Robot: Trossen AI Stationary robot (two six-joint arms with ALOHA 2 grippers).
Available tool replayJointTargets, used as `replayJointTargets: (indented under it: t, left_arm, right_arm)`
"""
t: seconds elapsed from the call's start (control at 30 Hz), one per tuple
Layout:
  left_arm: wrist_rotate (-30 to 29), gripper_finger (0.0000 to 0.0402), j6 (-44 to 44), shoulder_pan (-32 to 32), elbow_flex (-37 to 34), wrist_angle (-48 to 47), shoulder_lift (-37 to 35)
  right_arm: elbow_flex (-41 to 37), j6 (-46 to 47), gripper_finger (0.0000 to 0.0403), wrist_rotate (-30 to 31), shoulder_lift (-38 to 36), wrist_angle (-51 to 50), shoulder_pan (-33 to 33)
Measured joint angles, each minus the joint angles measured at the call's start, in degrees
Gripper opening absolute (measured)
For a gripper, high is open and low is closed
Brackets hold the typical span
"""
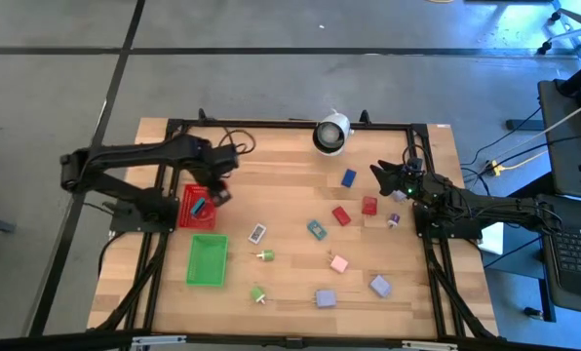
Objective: Pick & Place Office items
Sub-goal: Put the top red digital timer into the red bin
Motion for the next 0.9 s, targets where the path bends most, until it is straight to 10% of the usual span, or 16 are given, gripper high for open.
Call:
replayJointTargets:
  t: [0.47,0.9]
  left_arm:
    - [0.6,0.0159,-7.3,0.5,-23.7,6.2,-3.5]
    - [0.7,0.0183,-8.0,0.5,-25.6,9.0,-3.4]
  right_arm:
    - [0.0,0.1,0.0292,0.0,0.0,0.0,0.0]
    - [0.0,0.1,0.0292,0.0,0.0,0.0,0.0]
